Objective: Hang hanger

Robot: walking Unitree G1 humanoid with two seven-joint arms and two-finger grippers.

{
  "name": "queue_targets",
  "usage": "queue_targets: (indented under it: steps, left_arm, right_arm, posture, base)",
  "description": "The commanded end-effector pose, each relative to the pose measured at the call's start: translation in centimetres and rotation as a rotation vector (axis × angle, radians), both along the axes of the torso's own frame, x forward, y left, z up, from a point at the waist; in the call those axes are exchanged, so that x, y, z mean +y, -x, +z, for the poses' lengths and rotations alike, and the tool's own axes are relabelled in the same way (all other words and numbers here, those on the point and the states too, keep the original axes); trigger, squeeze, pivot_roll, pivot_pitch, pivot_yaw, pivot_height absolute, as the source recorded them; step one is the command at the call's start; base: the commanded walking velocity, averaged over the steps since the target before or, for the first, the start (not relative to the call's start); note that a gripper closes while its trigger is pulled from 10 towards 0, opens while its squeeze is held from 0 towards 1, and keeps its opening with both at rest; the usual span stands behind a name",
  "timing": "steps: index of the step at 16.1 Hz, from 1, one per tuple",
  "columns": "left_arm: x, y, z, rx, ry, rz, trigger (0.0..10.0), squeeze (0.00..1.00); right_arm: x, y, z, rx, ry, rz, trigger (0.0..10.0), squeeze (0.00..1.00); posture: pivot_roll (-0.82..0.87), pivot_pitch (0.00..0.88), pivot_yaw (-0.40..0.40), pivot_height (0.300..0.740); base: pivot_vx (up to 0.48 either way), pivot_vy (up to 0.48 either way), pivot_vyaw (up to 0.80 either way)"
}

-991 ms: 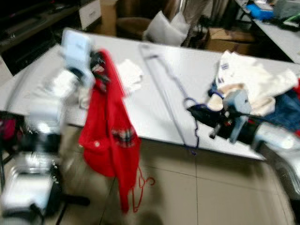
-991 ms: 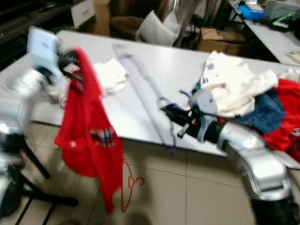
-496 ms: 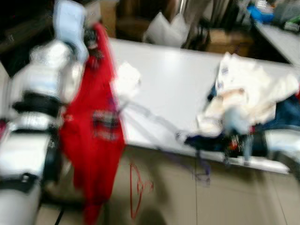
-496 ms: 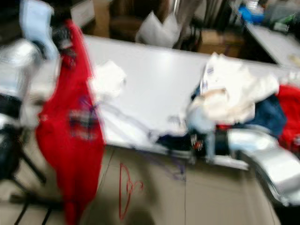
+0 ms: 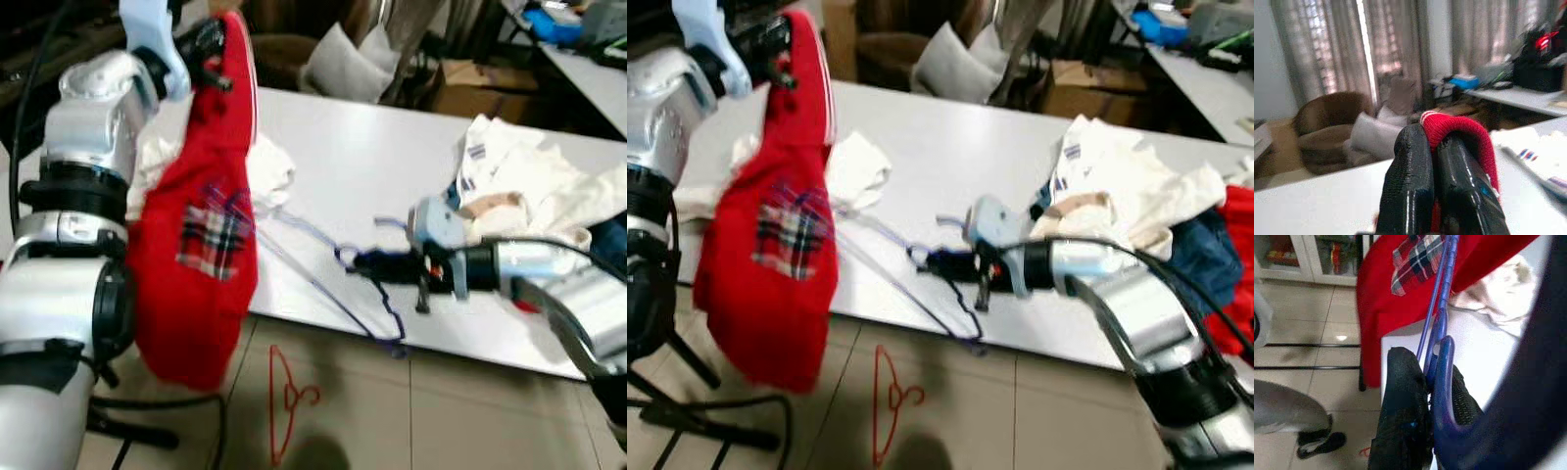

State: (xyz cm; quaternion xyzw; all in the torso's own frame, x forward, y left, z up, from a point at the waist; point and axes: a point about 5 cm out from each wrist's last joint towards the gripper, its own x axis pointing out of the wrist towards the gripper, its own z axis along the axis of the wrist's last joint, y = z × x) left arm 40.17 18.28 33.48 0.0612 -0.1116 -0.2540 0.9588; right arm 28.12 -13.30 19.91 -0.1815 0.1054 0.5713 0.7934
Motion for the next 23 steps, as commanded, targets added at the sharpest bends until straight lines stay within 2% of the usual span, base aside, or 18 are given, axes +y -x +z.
queue_targets:
  steps: [1, 3, 4, 6, 8, 10, 11, 12, 13, 14, 15, 16, 17, 19, 20, 22, 23]
  left_arm:
    - [-1.9, 0.5, 1.8, -0.055, 0.047, -0.094, 10.0, 0.00]
    - [-2.3, 0.6, 2.0, -0.055, 0.058, -0.121, 10.0, 0.00]
    - [-2.7, 0.8, 2.3, -0.055, 0.082, -0.148, 10.0, 0.00]
    - [-2.9, 1.0, 2.5, -0.055, 0.087, -0.160, 10.0, 0.00]
    - [-3.1, 1.5, 2.8, -0.044, 0.117, -0.187, 10.0, 0.00]
    - [-3.2, 2.3, 3.1, -0.056, 0.118, -0.223, 10.0, 0.00]
    - [-2.9, 2.6, 3.4, -0.074, 0.119, -0.219, 10.0, 0.00]
    - [-2.1, 2.9, 4.3, -0.122, 0.132, -0.194, 10.0, 0.00]
    - [0.0, 3.4, 6.6, -0.253, 0.199, -0.092, 10.0, 0.00]
    - [1.9, 3.7, 8.2, -0.337, 0.270, 0.010, 10.0, 0.00]
    - [3.5, 4.0, 9.3, -0.395, 0.315, 0.117, 10.0, 0.00]
    - [5.0, 4.4, 10.0, -0.447, 0.333, 0.225, 10.0, 0.00]
    - [7.7, 5.3, 11.0, -0.533, 0.340, 0.387, 10.0, 0.00]
    - [8.5, 5.8, 11.0, -0.572, 0.313, 0.442, 10.0, 0.00]
    - [8.2, 5.4, 10.4, -0.551, 0.311, 0.430, 10.0, 0.00]
    - [6.0, 3.6, 7.8, -0.437, 0.201, 0.356, 10.0, 0.00]
    - [5.0, 2.4, 6.0, -0.349, 0.128, 0.341, 10.0, 0.00]
  right_arm:
    - [0.3, -0.3, -0.2, -0.006, 0.008, -0.001, 10.0, 0.00]
    - [0.9, -0.5, -0.3, -0.004, 0.008, 0.029, 10.0, 0.00]
    - [1.8, -0.7, -0.4, -0.002, 0.019, 0.076, 10.0, 0.00]
    - [2.1, -1.0, -0.4, -0.003, 0.014, 0.083, 10.0, 0.00]
    - [2.8, -2.0, -0.4, -0.018, 0.023, 0.084, 10.0, 0.00]
    - [3.0, -3.8, -0.6, -0.053, 0.089, 0.070, 10.0, 0.00]
    - [3.0, -5.3, -0.2, -0.107, 0.126, 0.036, 10.0, 0.00]
    - [3.0, -7.8, 1.4, -0.204, 0.129, -0.066, 10.0, 0.00]
    - [2.8, -11.2, 5.7, -0.457, 0.108, -0.300, 10.0, 0.00]
    - [2.6, -12.3, 8.9, -0.587, 0.030, -0.427, 10.0, 0.00]
    - [2.5, -12.6, 11.4, -0.650, -0.083, -0.492, 10.0, 0.00]
    - [2.4, -12.5, 13.0, -0.676, -0.180, -0.515, 10.0, 0.00]
    - [2.6, -12.4, 15.3, -0.739, -0.280, -0.514, 10.0, 0.00]
    - [3.1, -12.6, 15.0, -0.757, -0.269, -0.489, 10.0, 0.00]
    - [3.3, -12.7, 14.1, -0.744, -0.260, -0.485, 10.0, 0.00]
    - [3.9, -12.6, 10.5, -0.661, -0.206, -0.388, 10.0, 0.00]
    - [3.6, -12.2, 8.4, -0.603, -0.159, -0.303, 10.0, 0.00]
  posture:
    - [-0.08, 0.000, -0.033, 0.740]
    - [-0.08, 0.000, -0.033, 0.740]
    - [-0.08, 0.000, -0.037, 0.740]
    - [-0.07, 0.000, -0.042, 0.740]
    - [-0.07, 0.000, -0.045, 0.740]
    - [-0.06, 0.000, -0.051, 0.740]
    - [-0.06, 0.000, -0.054, 0.740]
    - [-0.05, 0.000, -0.064, 0.740]
    - [-0.05, 0.000, -0.070, 0.740]
    - [-0.04, 0.000, -0.079, 0.740]
    - [-0.04, 0.000, -0.087, 0.740]
    - [-0.04, 0.000, -0.089, 0.740]
    - [-0.04, 0.000, -0.094, 0.740]
    - [-0.04, 0.000, -0.097, 0.740]
    - [-0.04, 0.000, -0.097, 0.740]
    - [-0.03, 0.000, -0.095, 0.740]
    - [-0.04, 0.000, -0.087, 0.740]
  base:
    - [0.319, 0.000, 0.00]
    - [0.319, 0.000, 0.00]
    - [0.319, 0.000, 0.00]
    - [0.317, 0.000, 0.00]
    - [0.255, 0.000, 0.00]
    - [0.000, 0.000, 0.00]
    - [0.000, 0.000, 0.00]
    - [0.000, 0.000, 0.00]
    - [0.000, 0.000, 0.00]
    - [0.000, 0.000, 0.00]
    - [0.000, 0.000, 0.00]
    - [0.000, 0.000, 0.00]
    - [0.000, 0.000, 0.00]
    - [0.000, 0.000, 0.00]
    - [0.000, 0.000, 0.00]
    - [0.000, 0.000, 0.00]
    - [0.000, 0.000, 0.00]
